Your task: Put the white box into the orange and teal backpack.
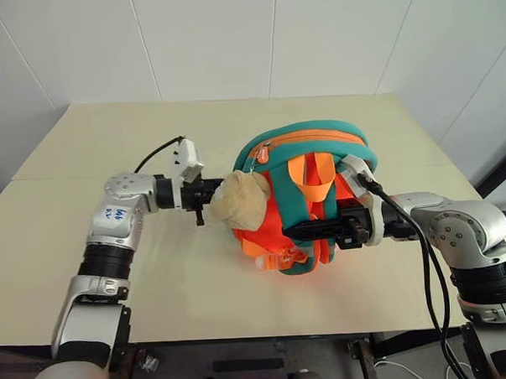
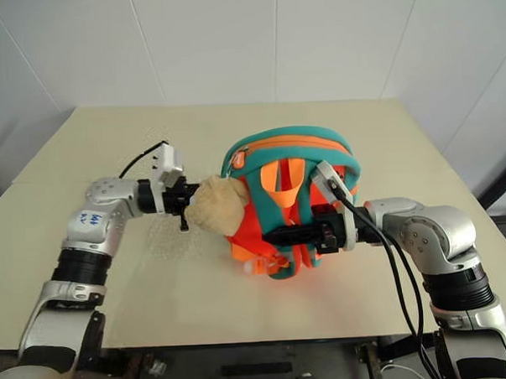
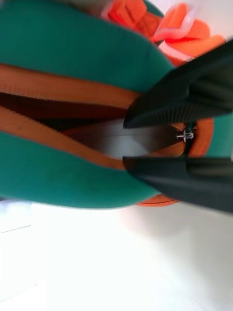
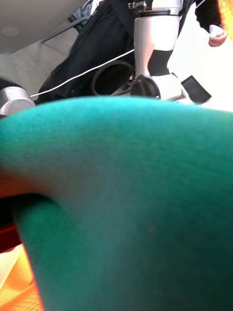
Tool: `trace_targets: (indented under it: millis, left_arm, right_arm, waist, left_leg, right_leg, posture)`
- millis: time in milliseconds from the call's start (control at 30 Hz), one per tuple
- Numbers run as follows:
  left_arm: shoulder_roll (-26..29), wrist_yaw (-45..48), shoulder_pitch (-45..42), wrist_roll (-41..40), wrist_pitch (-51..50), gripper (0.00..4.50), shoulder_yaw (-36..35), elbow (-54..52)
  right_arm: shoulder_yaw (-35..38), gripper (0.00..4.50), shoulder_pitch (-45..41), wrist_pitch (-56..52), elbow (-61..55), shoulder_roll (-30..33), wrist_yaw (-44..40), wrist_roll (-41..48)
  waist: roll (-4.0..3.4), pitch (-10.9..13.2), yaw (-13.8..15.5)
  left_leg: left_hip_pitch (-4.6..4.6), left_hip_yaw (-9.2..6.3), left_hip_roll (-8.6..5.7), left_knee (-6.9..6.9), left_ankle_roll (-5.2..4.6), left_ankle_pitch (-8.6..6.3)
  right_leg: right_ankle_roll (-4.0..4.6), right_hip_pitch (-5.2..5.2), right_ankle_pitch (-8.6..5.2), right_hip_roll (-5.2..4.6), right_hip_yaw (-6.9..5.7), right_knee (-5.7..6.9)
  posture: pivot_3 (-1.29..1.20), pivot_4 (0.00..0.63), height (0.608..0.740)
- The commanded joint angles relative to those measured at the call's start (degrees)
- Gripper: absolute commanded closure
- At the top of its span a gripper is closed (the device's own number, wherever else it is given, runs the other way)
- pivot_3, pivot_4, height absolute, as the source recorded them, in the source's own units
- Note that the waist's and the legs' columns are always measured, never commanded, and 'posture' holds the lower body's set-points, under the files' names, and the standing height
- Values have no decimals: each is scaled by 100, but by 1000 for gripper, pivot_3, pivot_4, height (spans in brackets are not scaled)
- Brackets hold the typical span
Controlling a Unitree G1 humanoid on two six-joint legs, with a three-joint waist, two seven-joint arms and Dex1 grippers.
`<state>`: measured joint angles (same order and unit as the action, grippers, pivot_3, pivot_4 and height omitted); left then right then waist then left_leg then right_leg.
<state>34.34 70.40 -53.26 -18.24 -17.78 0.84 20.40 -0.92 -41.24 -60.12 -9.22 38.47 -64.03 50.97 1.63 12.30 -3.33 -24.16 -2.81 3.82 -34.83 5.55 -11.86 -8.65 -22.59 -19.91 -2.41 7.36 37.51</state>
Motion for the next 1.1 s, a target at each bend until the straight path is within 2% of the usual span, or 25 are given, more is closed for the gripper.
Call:
trace_targets:
  millis: [33, 267, 300, 700, 967, 1100]
  left_arm:
    - [399, 219, 15, -239, -261, 2337, -234, -490]
    - [907, 379, 312, -792, -936, 209, -567, -1384]
    - [943, 378, 411, -1006, -1089, 58, -693, -1635]
    - [1267, 130, 1337, -2051, -1949, 58, -1170, -3176]
    - [580, -400, 1144, -1752, -1682, 58, -435, -3184]
    - [229, -643, 1028, -1700, -1515, 58, -315, -3155]
  right_arm:
    - [89, 4500, 50, 2, -189, -21, 36, 109]
    - [43, 4500, 1, 46, -97, 12, -40, 53]
    - [28, 4500, -23, 53, -68, 22, -61, 31]
    - [-53, 4500, -126, 79, 91, 71, -217, -122]
    - [-109, 4500, -198, 128, 118, -25, -213, -179]
    - [-99, 4500, -180, 121, 81, -48, -177, -159]
  waist:
    - [0, 0, -6]
    - [0, 0, 13]
    - [0, 0, 8]
    - [0, 0, 5]
    - [1, 0, 17]
    - [0, 0, 2]
  left_leg:
    - [1, 0, 0, 4, 0, 0]
    - [0, -1, 0, 3, 0, 0]
    - [0, -1, 1, 3, 0, 0]
    - [1, 0, 1, 2, 0, 0]
    - [0, 0, 0, -11, -3, -2]
    - [-1, 0, 0, -10, -3, -2]
  right_leg:
    - [1, -1, 0, 1, 0, 0]
    - [2, -1, -1, 0, 0, -1]
    - [2, -1, -1, 0, 0, -1]
    - [2, 0, -1, 0, 3, -3]
    - [0, 6, 1, 1, 4, -6]
    - [0, 5, 1, 1, 4, -7]
  posture:
    - [0, 150, 740]
    - [0, 150, 740]
    - [0, 150, 740]
    - [0, 150, 740]
    - [0, 150, 740]
    - [0, 150, 740]
